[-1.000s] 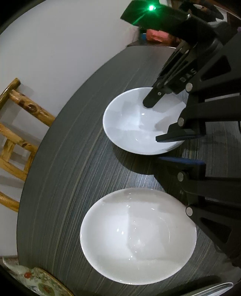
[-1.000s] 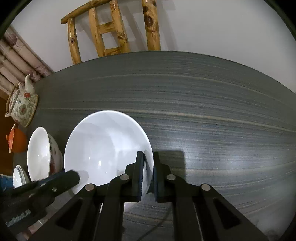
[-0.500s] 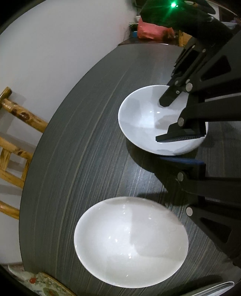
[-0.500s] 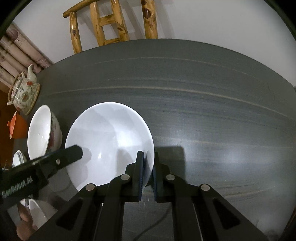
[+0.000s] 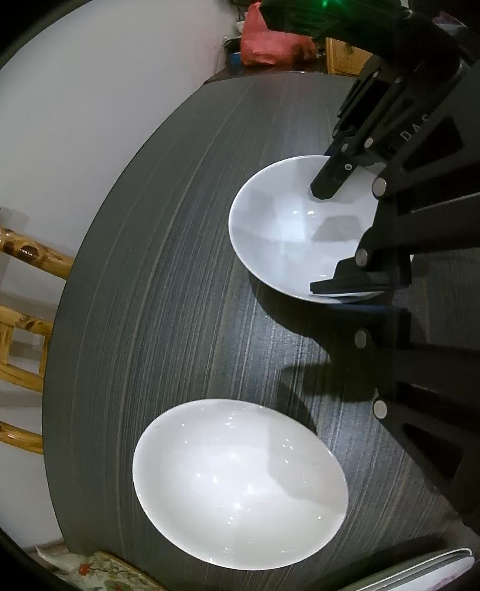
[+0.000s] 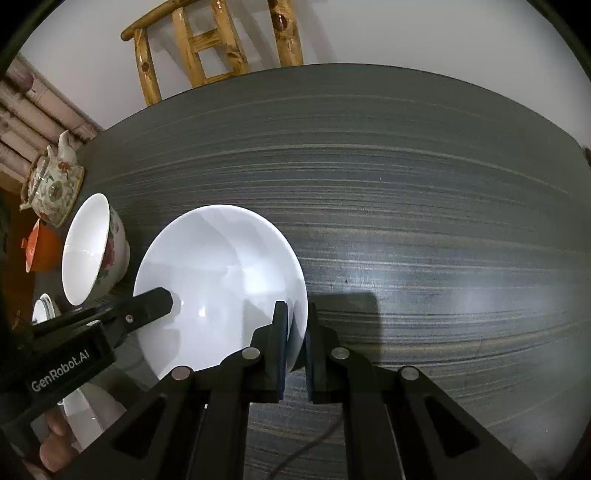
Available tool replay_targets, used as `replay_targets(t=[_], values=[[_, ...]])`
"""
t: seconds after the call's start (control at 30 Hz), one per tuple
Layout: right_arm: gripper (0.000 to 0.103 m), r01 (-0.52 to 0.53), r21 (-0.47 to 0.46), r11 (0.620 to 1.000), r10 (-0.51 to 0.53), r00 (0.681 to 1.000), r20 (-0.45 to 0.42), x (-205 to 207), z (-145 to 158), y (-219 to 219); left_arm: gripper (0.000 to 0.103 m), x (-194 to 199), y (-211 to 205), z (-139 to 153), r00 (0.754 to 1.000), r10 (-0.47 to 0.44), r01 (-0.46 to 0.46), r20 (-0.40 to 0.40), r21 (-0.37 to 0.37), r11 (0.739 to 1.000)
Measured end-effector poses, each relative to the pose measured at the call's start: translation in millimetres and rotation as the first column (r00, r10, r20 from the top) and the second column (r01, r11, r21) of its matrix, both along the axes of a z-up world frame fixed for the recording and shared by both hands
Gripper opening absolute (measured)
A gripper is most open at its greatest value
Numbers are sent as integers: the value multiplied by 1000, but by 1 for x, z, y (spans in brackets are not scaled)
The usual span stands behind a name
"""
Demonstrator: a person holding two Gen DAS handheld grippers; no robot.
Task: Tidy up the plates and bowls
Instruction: 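Lift the second white bowl with both grippers and lower it into the first bowl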
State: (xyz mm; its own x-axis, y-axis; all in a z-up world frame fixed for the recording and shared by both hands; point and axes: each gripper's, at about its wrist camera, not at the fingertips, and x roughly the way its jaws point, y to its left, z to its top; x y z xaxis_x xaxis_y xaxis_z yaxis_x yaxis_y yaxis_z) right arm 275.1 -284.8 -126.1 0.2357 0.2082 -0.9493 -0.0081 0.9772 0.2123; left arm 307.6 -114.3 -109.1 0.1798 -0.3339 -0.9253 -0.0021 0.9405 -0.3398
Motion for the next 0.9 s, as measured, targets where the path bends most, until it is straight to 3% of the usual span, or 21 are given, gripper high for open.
replay_targets(t=[0.33,0.9], values=[[7,27,19,999,-28,1000,13,-21,8,4,4,-11,8,4,1000,-20,20,10,6,1000],[7,-4,28,1000,2,998,66,-69,53,45,4,-50,42,36,997,1,-1,72,-11,1000]])
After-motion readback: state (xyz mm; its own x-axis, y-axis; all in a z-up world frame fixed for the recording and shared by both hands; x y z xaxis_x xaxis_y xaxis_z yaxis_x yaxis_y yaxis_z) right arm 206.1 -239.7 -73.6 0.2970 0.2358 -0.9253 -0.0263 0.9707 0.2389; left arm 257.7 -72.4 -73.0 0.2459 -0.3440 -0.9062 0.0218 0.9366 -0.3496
